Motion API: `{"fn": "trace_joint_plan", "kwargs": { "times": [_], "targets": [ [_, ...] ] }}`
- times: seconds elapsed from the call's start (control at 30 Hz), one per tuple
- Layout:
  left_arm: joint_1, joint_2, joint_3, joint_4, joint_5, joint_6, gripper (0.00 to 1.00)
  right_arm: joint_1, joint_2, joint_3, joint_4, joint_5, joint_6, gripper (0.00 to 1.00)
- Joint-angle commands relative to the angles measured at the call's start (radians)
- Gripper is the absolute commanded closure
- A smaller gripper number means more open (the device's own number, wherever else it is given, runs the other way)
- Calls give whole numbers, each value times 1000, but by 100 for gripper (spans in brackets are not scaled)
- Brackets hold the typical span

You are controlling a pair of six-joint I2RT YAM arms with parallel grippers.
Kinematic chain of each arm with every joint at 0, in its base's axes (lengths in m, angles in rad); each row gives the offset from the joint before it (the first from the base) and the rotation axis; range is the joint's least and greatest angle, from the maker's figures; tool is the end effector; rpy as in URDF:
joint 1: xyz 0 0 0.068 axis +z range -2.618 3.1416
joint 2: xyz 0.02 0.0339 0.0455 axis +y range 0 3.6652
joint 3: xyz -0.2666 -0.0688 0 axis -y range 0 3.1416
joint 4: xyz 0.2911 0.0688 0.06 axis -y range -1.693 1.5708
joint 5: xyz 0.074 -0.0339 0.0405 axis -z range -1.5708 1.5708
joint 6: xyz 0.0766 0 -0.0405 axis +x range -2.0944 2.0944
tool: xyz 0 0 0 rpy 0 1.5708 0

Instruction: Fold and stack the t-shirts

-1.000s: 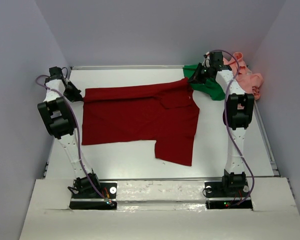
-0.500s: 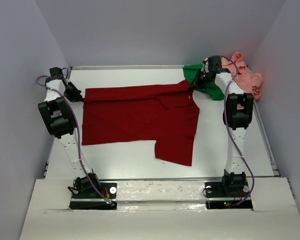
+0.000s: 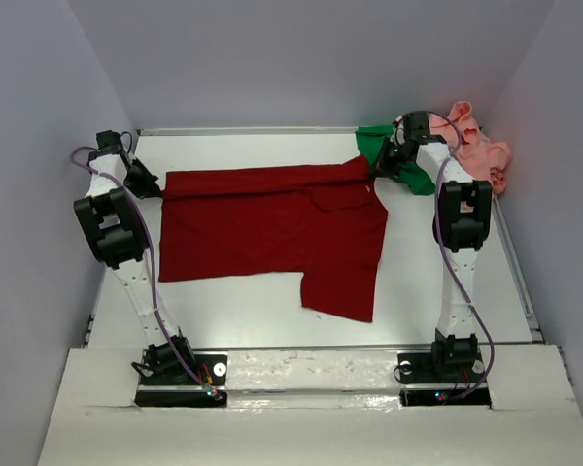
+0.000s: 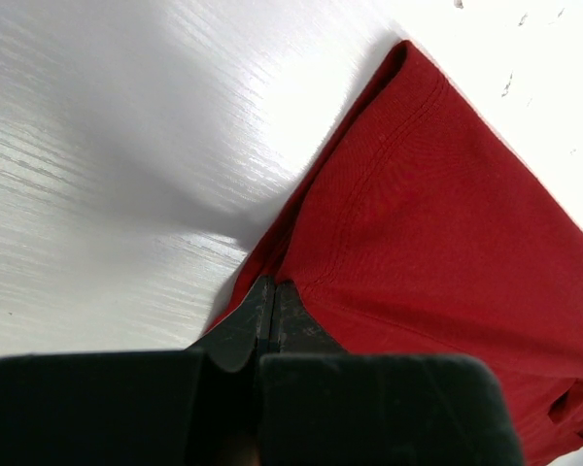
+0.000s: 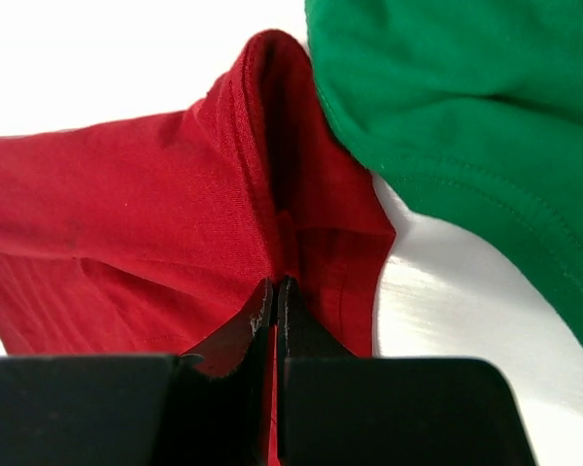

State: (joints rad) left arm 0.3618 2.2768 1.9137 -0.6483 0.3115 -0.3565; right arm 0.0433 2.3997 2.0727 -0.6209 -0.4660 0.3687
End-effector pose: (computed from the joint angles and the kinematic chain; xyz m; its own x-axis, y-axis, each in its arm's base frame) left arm 0.5361 0.1778 0.1445 -0.6784 -0.6119 -0.4066 -0.4498 0.7835 -0.4286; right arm 0.5925 0.0601 0.1413 -0.8652 0.2848 -0.4127 0.0121 0.8346 0.5507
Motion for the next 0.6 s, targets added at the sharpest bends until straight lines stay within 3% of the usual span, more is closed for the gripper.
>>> {"fn": "trace_joint_plan", "kwargs": {
  "times": [0.0,0.57],
  "targets": [
    [12,1,31,-13,5,22,100,1,-24,-17,20,27,-27,100],
    [12,-5,2,-19,-6,36,98,1,-28,-118,50,61,-34,100]
  ]
}}
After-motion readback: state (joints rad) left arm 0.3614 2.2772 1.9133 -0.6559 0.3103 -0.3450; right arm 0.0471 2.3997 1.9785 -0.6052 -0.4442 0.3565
